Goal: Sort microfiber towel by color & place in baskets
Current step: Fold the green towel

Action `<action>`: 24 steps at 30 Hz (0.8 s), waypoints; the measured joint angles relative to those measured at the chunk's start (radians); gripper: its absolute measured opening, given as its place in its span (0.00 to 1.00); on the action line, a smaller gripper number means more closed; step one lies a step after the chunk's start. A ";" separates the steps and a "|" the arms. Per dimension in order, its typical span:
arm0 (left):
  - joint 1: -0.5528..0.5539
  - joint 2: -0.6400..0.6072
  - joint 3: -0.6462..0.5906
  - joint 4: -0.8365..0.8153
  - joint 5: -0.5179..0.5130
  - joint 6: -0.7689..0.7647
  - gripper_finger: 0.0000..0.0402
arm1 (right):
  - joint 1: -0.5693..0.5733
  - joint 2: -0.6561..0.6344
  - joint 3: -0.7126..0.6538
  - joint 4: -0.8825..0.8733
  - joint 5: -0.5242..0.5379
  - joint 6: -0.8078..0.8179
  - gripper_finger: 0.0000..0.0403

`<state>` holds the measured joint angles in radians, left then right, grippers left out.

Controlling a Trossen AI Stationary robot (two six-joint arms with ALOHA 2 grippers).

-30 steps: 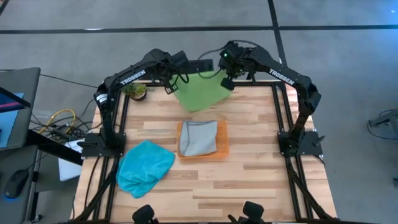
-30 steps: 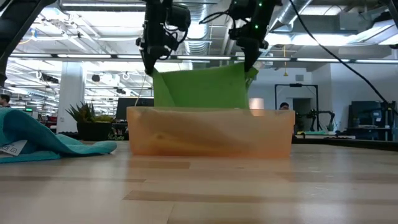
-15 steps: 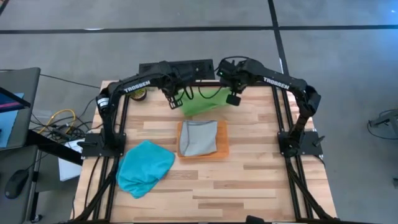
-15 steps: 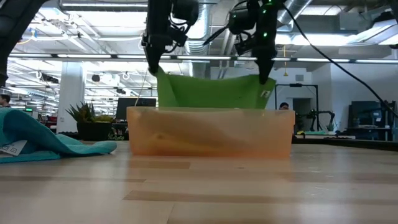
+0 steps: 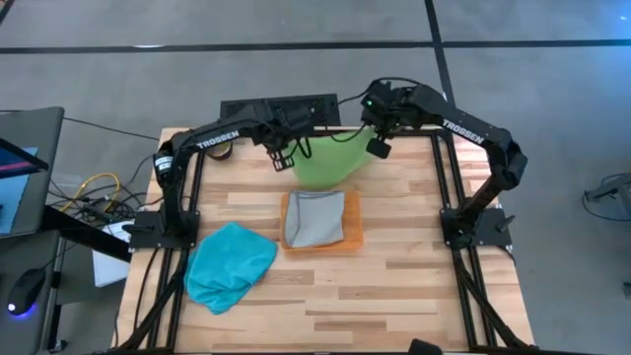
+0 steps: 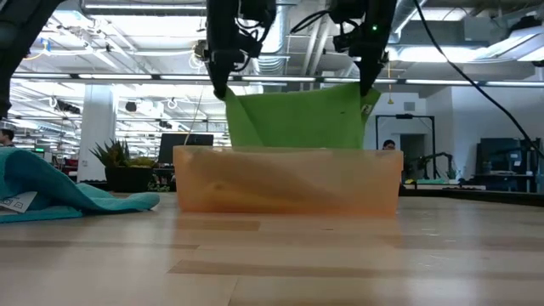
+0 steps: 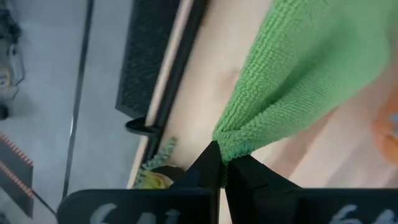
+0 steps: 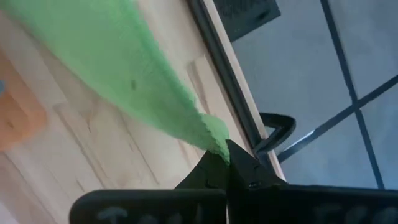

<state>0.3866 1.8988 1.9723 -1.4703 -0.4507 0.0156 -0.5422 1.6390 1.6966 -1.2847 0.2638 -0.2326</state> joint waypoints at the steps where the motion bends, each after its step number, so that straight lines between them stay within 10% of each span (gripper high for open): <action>1: 0.006 0.000 0.010 -0.001 -0.009 -0.009 0.00 | -0.007 0.000 0.000 -0.006 0.000 0.002 0.01; 24: 0.216 -0.006 0.163 0.335 -0.274 0.192 0.00 | -0.143 -0.015 0.006 0.504 0.081 -0.089 0.01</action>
<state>0.6023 1.8928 2.1349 -1.1350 -0.7248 0.2078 -0.6850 1.6241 1.7021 -0.7805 0.3445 -0.3218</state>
